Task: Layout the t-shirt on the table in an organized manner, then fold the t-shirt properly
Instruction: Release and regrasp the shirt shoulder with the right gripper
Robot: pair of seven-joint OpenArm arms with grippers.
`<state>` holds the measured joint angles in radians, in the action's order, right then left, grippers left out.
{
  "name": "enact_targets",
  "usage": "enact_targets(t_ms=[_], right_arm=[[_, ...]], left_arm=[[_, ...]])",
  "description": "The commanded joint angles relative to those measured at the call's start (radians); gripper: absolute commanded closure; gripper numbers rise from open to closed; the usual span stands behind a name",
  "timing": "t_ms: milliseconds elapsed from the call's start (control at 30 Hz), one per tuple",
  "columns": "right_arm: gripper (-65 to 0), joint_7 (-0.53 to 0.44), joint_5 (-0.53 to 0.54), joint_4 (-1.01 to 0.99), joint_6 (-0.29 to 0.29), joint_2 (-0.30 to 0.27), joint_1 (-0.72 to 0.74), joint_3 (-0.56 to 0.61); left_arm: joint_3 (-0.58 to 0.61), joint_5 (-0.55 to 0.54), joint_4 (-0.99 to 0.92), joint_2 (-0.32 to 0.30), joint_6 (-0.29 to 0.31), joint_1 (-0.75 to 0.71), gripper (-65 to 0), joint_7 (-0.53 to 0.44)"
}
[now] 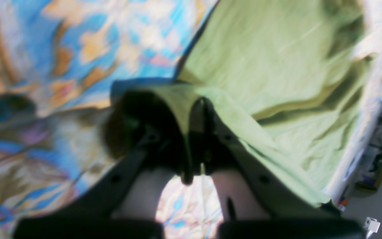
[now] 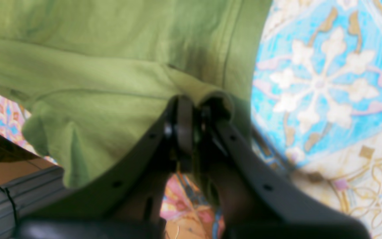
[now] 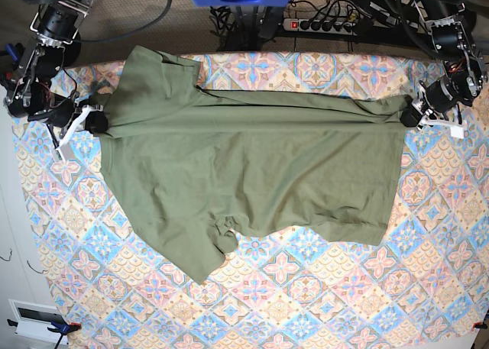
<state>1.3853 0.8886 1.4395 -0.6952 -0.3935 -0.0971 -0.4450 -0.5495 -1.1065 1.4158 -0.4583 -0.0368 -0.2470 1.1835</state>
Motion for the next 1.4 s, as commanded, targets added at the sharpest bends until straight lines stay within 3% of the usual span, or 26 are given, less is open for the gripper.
enact_targets(t_ms=[0, 133, 300, 467, 767, 1100, 1367], right_arm=[[-0.8, -0.017, 0.016, 0.019, -0.003, -0.022, 0.013, -0.008], [-4.6, -0.017, 0.016, 0.025, -0.003, -0.022, 0.01, -0.008], [-22.9, -0.016, 0.016, 0.039, -0.003, -0.022, -0.029, -0.042], [-33.5, -0.008, 0.019, 0.157, -0.003, -0.022, -0.114, -0.111], [-34.1, -0.005, 0.02, 0.361, -0.003, -0.002, -0.324, -0.082], [-34.1, -0.014, 0.017, 0.301, -0.003, 0.08, -0.332, -0.007], [-34.1, -0.016, 0.017, 0.188, -0.003, 0.098, -0.332, -0.007]], left_arm=[[-0.007, -0.013, 0.018, -0.032, 0.004, 0.01, -9.5, 0.008], [-0.007, -0.079, 0.018, -0.05, 0.005, 0.01, -17.3, 0.043], [-0.007, -0.226, 0.021, -0.096, 0.005, 0.008, -18.2, 0.049], [-0.004, -0.252, 0.13, -0.109, 0.007, 0.002, -18.5, 0.069], [0.003, -0.248, 0.254, -0.072, 0.007, -0.008, -18.5, 0.088], [0.019, -0.255, 0.254, -0.07, 0.007, -0.027, -18.5, 0.088], [0.019, -0.255, 0.254, -0.07, 0.007, -0.028, -18.4, 0.088]])
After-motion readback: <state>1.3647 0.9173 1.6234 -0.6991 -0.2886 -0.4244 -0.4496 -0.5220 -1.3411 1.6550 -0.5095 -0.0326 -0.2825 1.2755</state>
